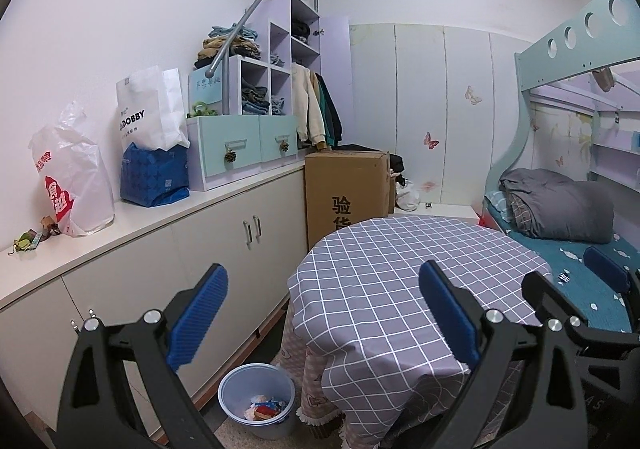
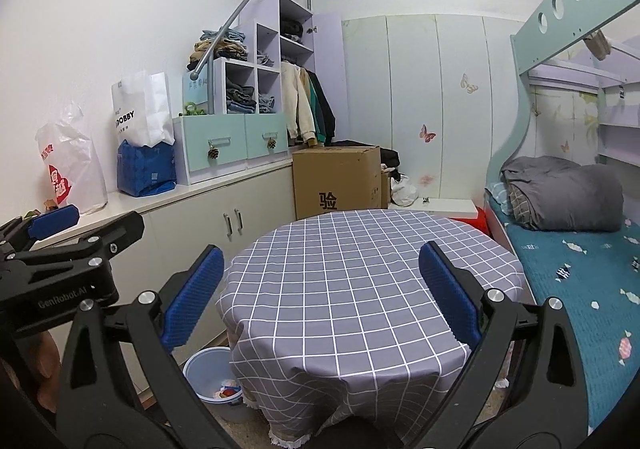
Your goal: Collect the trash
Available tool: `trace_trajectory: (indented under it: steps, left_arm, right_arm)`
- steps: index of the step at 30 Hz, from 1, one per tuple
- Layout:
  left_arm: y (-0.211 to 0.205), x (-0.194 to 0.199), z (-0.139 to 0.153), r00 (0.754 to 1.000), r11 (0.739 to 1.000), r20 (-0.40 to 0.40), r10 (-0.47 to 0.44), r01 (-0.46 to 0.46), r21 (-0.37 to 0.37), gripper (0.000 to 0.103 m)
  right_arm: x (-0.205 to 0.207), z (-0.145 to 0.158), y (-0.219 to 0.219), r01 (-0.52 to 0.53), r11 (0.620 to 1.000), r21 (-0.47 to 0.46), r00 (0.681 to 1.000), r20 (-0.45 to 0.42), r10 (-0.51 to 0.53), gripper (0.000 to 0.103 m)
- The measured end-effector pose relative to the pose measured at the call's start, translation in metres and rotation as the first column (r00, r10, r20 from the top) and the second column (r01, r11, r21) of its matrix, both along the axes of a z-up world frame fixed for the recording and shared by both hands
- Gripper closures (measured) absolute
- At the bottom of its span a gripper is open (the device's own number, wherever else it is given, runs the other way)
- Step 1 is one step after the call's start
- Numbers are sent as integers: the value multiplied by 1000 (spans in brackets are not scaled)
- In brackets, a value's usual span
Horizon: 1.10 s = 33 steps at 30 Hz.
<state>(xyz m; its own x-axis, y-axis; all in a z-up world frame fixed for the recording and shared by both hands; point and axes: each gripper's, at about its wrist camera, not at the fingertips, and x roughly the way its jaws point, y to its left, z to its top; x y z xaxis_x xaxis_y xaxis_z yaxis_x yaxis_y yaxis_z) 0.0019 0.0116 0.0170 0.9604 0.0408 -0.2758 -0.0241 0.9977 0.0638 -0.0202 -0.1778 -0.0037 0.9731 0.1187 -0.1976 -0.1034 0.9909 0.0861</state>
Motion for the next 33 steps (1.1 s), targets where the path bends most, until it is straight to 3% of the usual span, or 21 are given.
trace_trajectory:
  steps: [33]
  left_arm:
    - [-6,0,-2,1000,1000,8,-2,2,6,9]
  right_arm:
    - [-2,-1,1,-15,1000,3,1000,-13,15,7]
